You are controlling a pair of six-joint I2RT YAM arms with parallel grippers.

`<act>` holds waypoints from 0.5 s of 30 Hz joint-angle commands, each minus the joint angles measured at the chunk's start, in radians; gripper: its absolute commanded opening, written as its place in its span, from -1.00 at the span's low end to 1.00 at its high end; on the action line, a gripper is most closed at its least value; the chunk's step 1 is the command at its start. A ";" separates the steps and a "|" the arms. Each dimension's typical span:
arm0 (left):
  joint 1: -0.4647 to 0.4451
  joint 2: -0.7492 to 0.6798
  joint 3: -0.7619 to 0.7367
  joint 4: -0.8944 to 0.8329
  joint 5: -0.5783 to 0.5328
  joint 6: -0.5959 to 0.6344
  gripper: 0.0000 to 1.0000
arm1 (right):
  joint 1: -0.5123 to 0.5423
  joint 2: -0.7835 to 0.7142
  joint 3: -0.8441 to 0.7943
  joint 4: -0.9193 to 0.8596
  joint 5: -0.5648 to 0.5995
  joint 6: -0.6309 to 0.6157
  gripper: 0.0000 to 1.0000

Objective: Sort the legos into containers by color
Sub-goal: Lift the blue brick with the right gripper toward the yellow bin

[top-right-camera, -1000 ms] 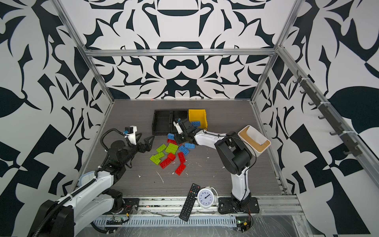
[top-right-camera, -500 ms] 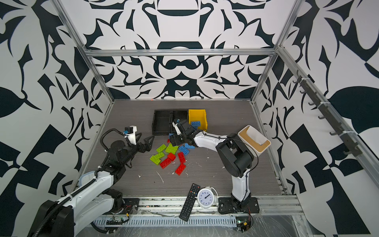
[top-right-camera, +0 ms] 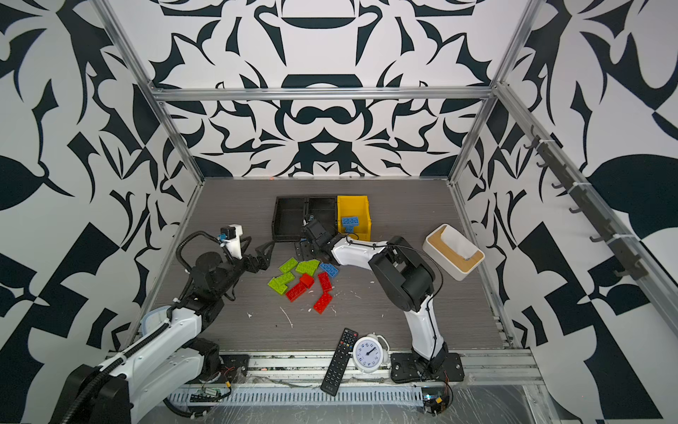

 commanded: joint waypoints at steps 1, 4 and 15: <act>0.000 -0.010 -0.009 0.002 -0.009 0.000 0.99 | 0.006 0.002 0.049 0.009 0.066 0.018 0.75; 0.001 -0.008 -0.009 0.002 -0.011 0.001 0.99 | 0.008 0.010 0.051 0.026 0.076 0.018 0.68; 0.000 -0.007 -0.009 0.001 -0.010 -0.001 0.99 | 0.014 -0.002 0.045 0.025 0.069 0.017 0.43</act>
